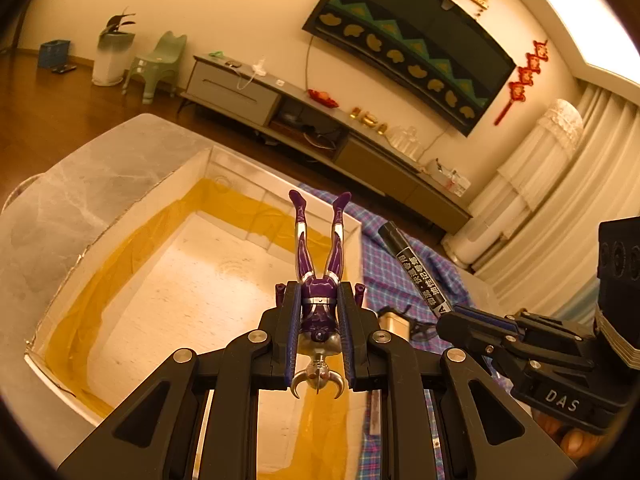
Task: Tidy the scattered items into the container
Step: 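Move both tools over the yellow-lined box interior, holding figurine and marker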
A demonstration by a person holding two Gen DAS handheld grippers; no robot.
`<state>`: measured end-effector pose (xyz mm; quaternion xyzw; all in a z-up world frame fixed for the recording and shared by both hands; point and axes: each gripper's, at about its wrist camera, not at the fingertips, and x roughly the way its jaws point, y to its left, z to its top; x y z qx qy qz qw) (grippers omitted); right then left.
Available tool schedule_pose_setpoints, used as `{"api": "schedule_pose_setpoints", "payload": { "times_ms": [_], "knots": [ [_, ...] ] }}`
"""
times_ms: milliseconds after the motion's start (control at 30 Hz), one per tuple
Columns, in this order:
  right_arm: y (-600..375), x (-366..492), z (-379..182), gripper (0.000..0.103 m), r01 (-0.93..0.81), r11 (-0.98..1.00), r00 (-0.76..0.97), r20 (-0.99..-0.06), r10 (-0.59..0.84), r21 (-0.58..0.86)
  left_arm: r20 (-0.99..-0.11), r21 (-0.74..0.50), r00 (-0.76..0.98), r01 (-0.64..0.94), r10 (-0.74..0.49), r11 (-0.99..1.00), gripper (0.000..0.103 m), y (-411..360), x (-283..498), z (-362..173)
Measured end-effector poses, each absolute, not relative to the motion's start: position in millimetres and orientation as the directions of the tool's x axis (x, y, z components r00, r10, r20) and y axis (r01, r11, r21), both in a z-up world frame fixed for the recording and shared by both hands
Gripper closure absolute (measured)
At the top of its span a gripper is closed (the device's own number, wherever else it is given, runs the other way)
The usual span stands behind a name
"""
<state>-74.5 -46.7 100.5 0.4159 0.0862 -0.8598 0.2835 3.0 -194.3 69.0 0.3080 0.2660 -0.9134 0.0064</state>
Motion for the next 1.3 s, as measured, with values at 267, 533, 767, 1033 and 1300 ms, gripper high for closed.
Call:
{"api": "schedule_pose_setpoints", "payload": {
  "times_ms": [267,533,767,1033,1300],
  "knots": [
    [-70,-84,99,0.088,0.591,-0.804,-0.476,-0.775,-0.416,0.069,-0.598,-0.459,-0.792,0.21,0.125,-0.863,0.085,-198,-8,63],
    [-85,-96,93,0.088,0.604,-0.793,-0.45,-0.788,-0.419,0.077,-0.624,-0.439,-0.776,0.246,0.097,-0.864,0.085,-209,-19,60],
    [-94,-113,85,0.088,0.598,-0.793,-0.42,-0.796,-0.435,0.117,-0.649,-0.447,-0.754,0.27,0.102,-0.853,0.085,-219,-30,53],
    [-101,-128,80,0.088,0.592,-0.793,-0.403,-0.801,-0.443,0.141,-0.668,-0.444,-0.738,0.29,0.097,-0.848,0.085,-227,-44,52],
    [-102,-148,69,0.088,0.564,-0.803,-0.377,-0.806,-0.457,0.193,-0.691,-0.461,-0.715,0.318,0.11,-0.828,0.085,-235,-62,43]
  ]
}}
